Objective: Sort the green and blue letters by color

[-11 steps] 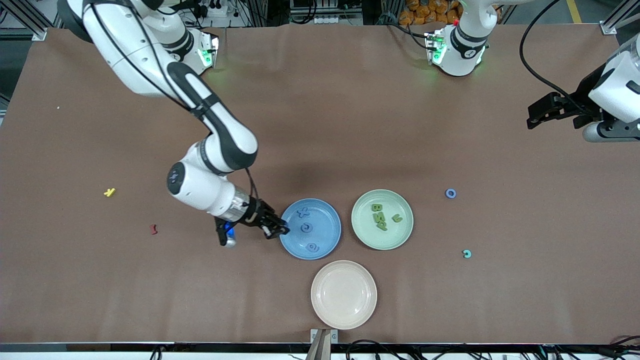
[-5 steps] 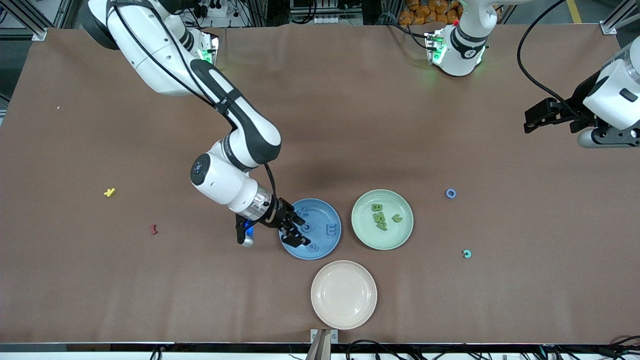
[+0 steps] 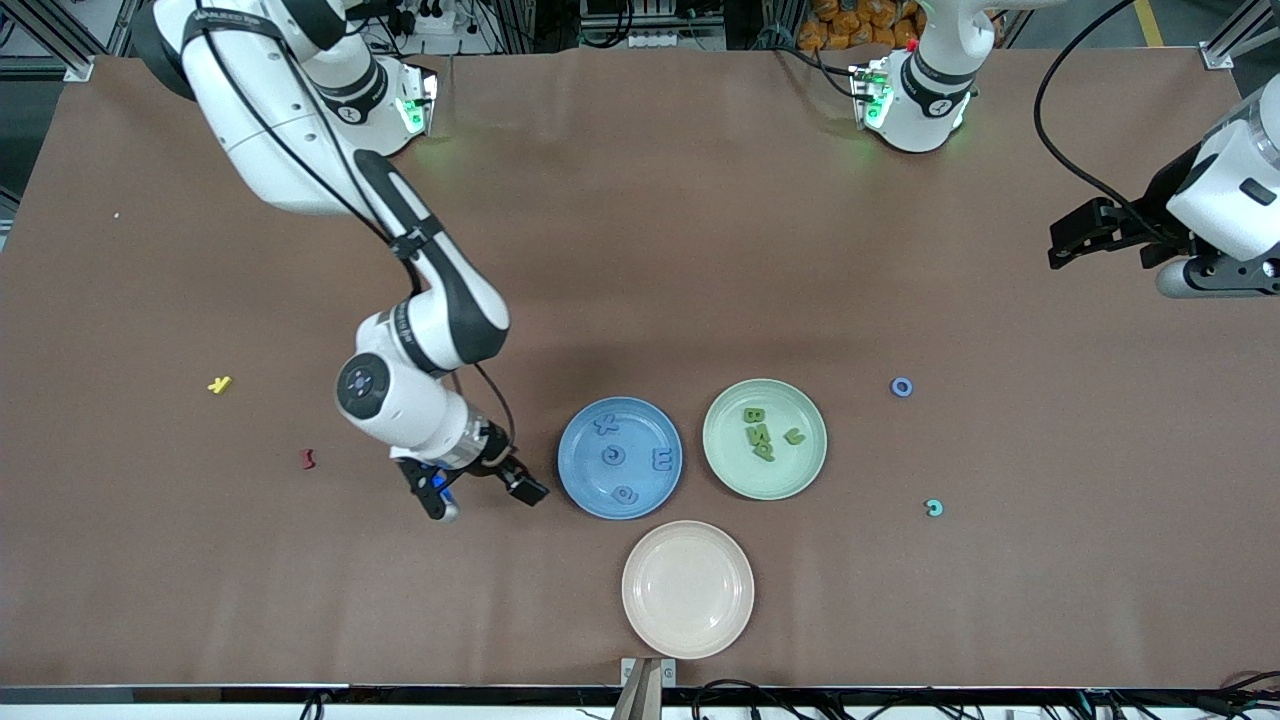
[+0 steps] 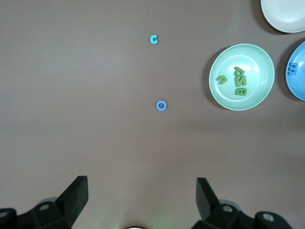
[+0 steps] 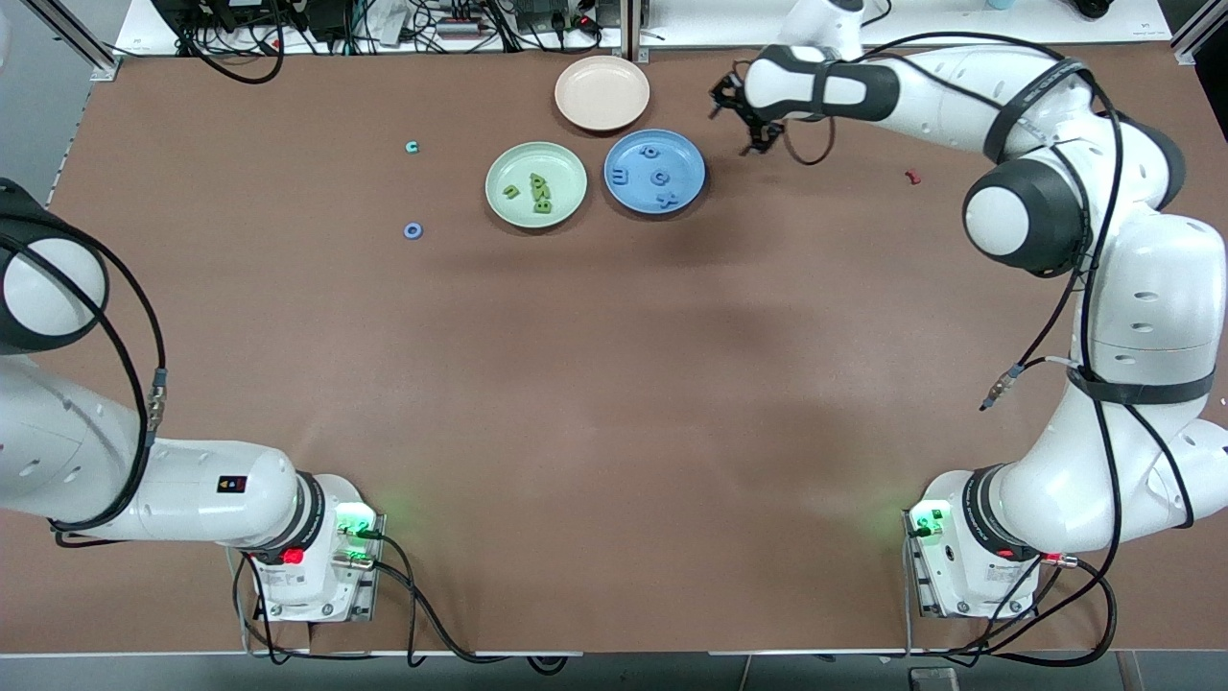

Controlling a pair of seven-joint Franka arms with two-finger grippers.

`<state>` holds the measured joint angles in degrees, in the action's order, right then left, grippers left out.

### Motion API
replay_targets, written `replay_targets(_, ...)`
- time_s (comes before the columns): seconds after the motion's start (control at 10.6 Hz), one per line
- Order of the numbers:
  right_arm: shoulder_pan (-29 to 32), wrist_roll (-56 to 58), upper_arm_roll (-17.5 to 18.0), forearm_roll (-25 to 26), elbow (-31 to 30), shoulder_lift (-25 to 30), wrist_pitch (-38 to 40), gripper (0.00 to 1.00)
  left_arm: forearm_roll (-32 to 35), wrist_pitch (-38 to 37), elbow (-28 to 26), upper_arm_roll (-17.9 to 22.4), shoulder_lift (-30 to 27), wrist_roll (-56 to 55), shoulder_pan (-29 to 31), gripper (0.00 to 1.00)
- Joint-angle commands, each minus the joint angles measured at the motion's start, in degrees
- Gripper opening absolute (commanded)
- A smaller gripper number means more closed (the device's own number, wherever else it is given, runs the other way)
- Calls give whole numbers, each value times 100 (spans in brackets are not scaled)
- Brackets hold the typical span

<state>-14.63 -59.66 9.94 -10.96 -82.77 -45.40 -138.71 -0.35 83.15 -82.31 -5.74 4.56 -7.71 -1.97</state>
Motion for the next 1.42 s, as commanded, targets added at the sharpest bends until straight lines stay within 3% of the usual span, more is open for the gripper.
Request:
replay_targets(0.0,652,1776,-54,331,-20,127,948,100,140,61,-21,-14,-43,112,-75,100)
replay_targets(0.19,961,2755,-247,357,-177,390,1354,100,140,61,-21,-23,-34,103,-84,100)
replay_targets(0.57,1208,3319,-370,1665,-1475,1556,1364,100,140,61,-21,-23,-34,112,-66,100)
replay_targets(1.04,1357,4680,-511,1685,-2848,3341,1416,100,149,70,-21,-23,-25,121,-58,100)
replay_targets(1.32,1700,5559,-502,1658,-2825,3984,2057,100,210,87,-21,-32,-25,138,-40,100)
